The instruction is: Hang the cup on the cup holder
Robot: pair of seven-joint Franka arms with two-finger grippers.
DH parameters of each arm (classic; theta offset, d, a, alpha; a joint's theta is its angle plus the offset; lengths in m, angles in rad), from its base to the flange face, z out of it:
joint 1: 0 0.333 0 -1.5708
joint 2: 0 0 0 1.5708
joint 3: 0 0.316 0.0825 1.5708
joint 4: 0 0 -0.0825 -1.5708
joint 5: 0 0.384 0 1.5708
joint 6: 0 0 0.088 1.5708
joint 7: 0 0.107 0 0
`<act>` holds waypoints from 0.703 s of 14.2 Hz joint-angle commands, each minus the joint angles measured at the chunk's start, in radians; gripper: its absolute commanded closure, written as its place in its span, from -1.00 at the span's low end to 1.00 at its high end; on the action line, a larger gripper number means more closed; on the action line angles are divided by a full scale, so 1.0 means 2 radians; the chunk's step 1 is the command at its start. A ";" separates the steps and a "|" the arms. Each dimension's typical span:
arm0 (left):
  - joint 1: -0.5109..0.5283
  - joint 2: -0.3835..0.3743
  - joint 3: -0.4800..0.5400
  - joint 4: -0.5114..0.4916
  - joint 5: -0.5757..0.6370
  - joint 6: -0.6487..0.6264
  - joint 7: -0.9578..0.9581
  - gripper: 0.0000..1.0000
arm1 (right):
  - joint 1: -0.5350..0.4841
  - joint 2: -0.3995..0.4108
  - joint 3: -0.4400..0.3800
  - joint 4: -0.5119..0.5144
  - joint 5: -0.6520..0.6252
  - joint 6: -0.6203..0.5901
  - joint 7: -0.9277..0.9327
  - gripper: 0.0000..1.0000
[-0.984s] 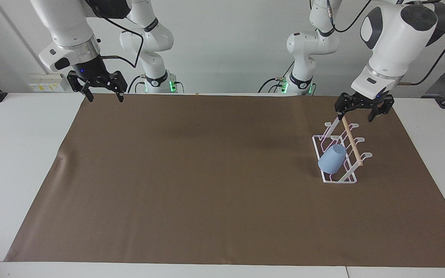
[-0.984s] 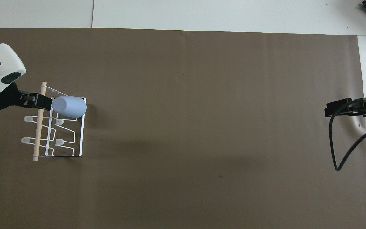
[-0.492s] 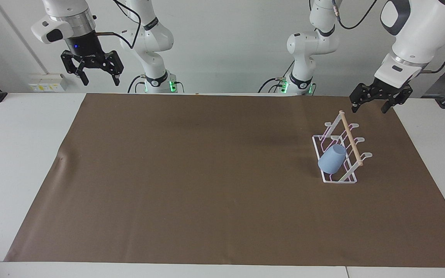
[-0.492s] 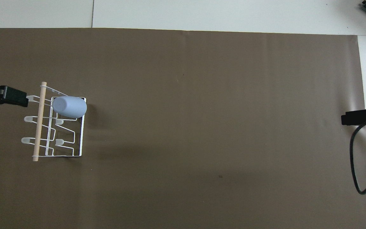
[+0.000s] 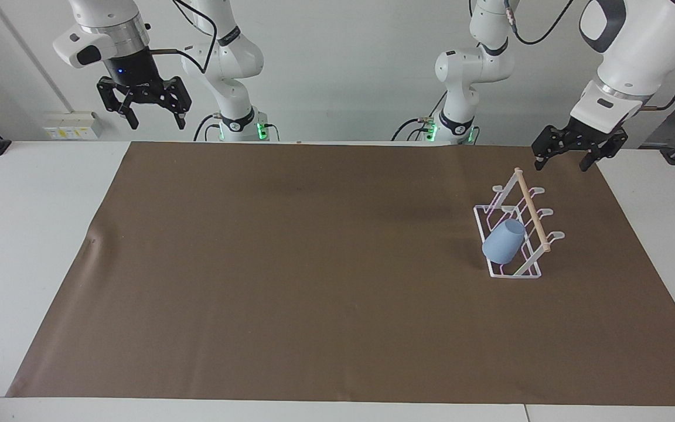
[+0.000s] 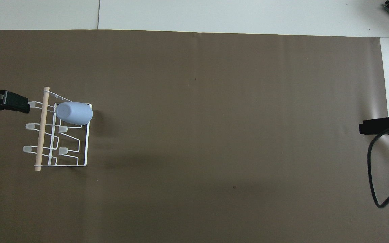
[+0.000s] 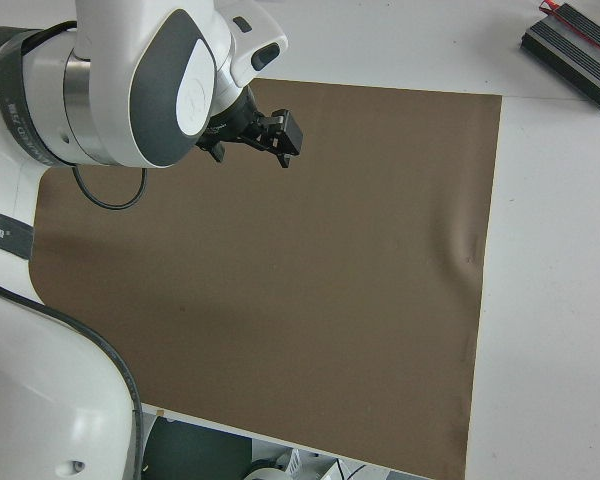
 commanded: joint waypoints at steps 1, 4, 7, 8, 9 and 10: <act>0.003 0.002 -0.003 0.005 -0.004 -0.012 -0.002 -1.00 | -0.002 0.001 0.002 -0.006 -0.003 0.014 0.003 -1.00; 0.008 0.004 -0.003 0.003 -0.004 -0.010 0.004 -1.00 | -0.002 0.033 0.001 0.024 -0.005 0.004 0.003 -1.00; 0.002 0.011 0.007 0.009 -0.004 -0.008 0.006 -1.00 | -0.002 0.043 0.002 0.022 -0.006 0.014 0.006 -1.00; -0.001 0.012 0.013 0.009 -0.004 -0.008 0.008 -1.00 | -0.002 0.040 0.002 0.016 -0.005 0.017 0.008 -1.00; -0.003 0.011 0.023 0.010 -0.005 -0.008 0.015 -1.00 | -0.002 0.039 0.002 0.014 -0.004 0.017 0.008 -1.00; -0.004 0.011 0.024 0.010 -0.005 -0.008 0.024 -1.00 | -0.001 0.037 0.002 0.009 -0.003 0.017 0.008 -1.00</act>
